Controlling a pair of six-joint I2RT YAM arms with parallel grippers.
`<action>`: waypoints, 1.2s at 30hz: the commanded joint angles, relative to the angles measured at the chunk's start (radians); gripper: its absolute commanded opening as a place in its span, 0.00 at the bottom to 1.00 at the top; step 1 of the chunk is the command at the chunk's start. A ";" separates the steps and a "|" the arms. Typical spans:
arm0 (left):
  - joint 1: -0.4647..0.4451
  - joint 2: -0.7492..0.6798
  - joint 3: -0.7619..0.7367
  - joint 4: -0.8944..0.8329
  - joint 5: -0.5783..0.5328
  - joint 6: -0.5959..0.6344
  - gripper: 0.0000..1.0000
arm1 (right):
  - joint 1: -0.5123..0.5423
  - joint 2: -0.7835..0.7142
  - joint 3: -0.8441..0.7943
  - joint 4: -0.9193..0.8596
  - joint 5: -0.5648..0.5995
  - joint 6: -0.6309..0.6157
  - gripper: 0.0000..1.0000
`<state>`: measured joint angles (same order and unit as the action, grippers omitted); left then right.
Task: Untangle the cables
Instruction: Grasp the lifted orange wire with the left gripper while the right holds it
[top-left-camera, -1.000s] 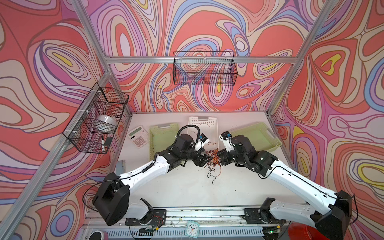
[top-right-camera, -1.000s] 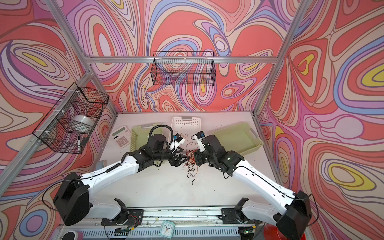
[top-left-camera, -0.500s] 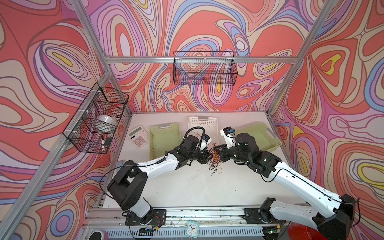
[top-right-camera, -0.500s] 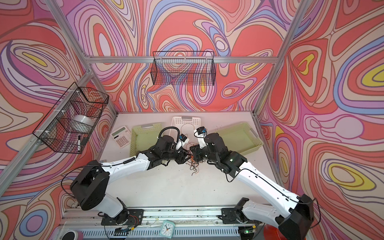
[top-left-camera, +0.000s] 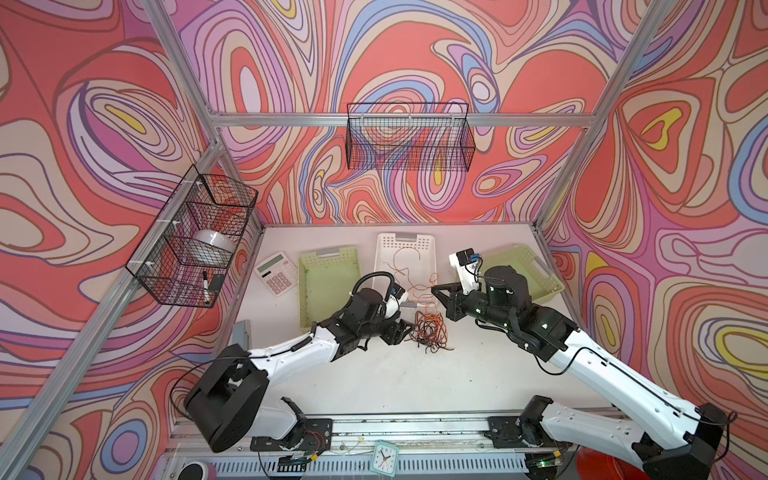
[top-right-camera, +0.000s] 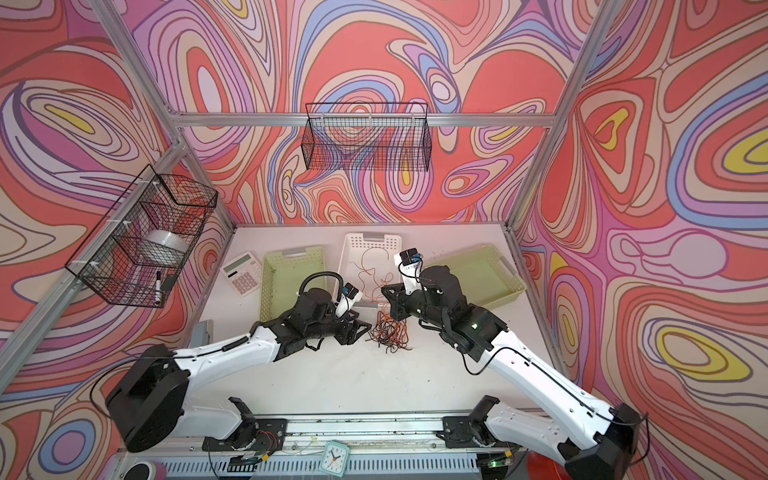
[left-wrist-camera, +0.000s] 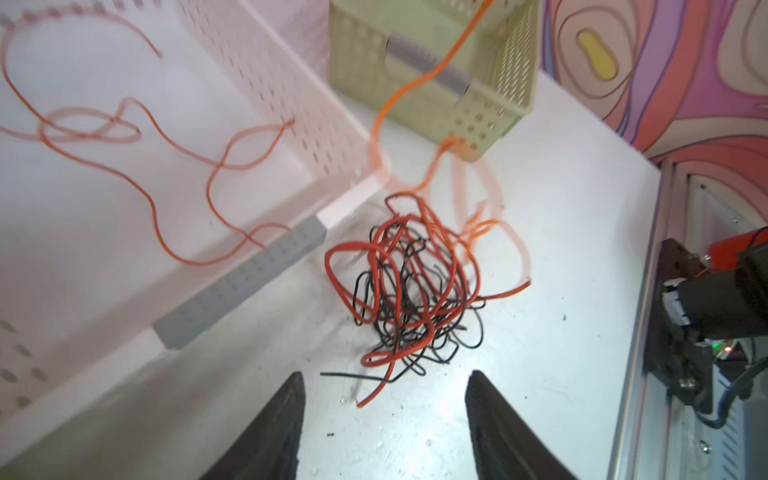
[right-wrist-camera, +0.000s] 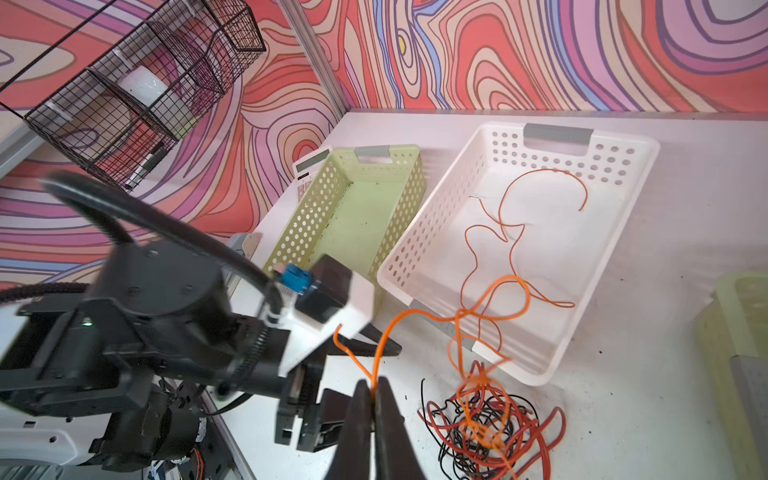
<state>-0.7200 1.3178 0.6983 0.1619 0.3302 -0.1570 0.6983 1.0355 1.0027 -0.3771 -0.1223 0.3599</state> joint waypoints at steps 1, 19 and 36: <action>-0.003 -0.075 0.034 0.042 0.012 0.024 0.76 | -0.008 -0.005 0.002 0.013 -0.002 -0.017 0.00; -0.006 0.168 0.143 0.282 0.062 -0.048 0.86 | -0.009 -0.029 -0.006 0.151 -0.047 0.054 0.00; -0.005 0.226 0.178 0.376 0.027 -0.072 0.26 | -0.011 -0.030 0.055 0.131 -0.029 0.005 0.00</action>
<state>-0.7212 1.5661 0.8467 0.4919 0.3504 -0.2249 0.6933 1.0222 1.0401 -0.2325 -0.1715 0.3927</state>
